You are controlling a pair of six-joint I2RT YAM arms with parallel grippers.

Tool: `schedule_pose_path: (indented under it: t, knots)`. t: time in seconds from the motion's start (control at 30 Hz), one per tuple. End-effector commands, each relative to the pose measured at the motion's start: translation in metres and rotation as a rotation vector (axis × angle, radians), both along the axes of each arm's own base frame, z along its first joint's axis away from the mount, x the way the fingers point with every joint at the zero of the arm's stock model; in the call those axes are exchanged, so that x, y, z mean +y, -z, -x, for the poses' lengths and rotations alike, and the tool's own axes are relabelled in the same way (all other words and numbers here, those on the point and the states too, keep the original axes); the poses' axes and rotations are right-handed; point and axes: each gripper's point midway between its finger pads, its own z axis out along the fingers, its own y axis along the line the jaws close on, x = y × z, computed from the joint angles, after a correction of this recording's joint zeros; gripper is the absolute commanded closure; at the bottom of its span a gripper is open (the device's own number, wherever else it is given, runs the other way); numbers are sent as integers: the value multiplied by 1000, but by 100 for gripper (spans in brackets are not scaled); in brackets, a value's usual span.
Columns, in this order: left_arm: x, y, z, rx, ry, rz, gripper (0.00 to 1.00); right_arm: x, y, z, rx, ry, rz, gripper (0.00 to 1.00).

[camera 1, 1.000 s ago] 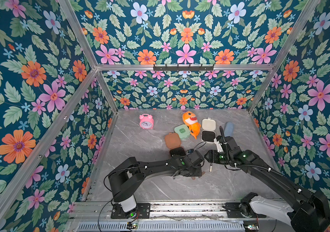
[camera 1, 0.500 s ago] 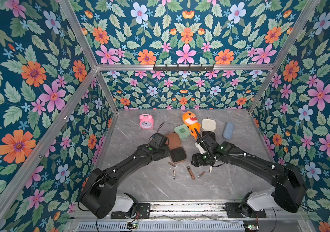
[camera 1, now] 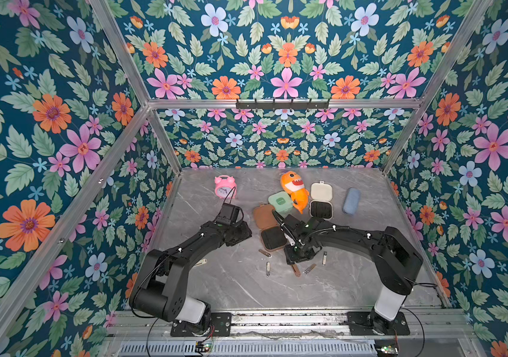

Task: Organize nail clipper sets
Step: Pick up the nail clipper from the center of the board, then place the nail clipper in the storage box, then move the storage box to the center of the board.

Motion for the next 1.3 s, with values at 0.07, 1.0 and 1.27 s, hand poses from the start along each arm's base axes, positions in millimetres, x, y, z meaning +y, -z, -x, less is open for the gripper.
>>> schedule_pose_path:
  t: [0.07,1.0,1.27]
  knots:
    - [-3,1,-5,-18,32,29,45,-5,13,4,42,3,57,56]
    - [-10,24,-19,9,60,101,49,63,-48,-117,-238,-7,-12,88]
    - [-10,31,-12,25,57,114,49,84,-36,-134,-250,-36,-67,88]
